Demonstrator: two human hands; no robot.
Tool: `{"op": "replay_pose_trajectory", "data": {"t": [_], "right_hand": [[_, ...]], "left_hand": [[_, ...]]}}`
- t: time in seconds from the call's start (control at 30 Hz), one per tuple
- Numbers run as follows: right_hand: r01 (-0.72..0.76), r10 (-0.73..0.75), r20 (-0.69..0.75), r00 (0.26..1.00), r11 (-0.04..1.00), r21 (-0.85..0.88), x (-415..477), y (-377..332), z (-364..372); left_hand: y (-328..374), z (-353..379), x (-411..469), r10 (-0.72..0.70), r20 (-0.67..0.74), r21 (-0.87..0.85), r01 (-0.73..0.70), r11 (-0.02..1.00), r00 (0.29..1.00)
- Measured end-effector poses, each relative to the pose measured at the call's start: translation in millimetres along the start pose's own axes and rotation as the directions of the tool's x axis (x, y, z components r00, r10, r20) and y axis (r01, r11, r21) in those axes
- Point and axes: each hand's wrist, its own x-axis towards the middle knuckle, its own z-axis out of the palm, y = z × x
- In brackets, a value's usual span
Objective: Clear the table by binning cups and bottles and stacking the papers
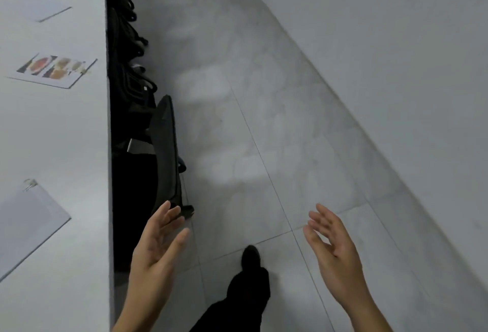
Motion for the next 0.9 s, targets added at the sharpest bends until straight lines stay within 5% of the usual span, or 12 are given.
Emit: {"op": "replay_pose_trajectory", "data": {"t": [0.53, 0.9], "right_hand": [[0.116, -0.114, -0.051, 0.992, 0.992, 0.039, 426.0, -99.3, -67.3], [0.178, -0.166, 0.347, 0.923, 0.984, -0.002, 730.4, -229.4, 8.1]], "left_hand": [[91.2, 249.0, 367.4, 0.117, -0.003, 0.044, -0.117, 0.992, 0.993], [145.6, 307.7, 571.8, 0.071, -0.333, 0.009, -0.071, 0.997, 0.940]]}}
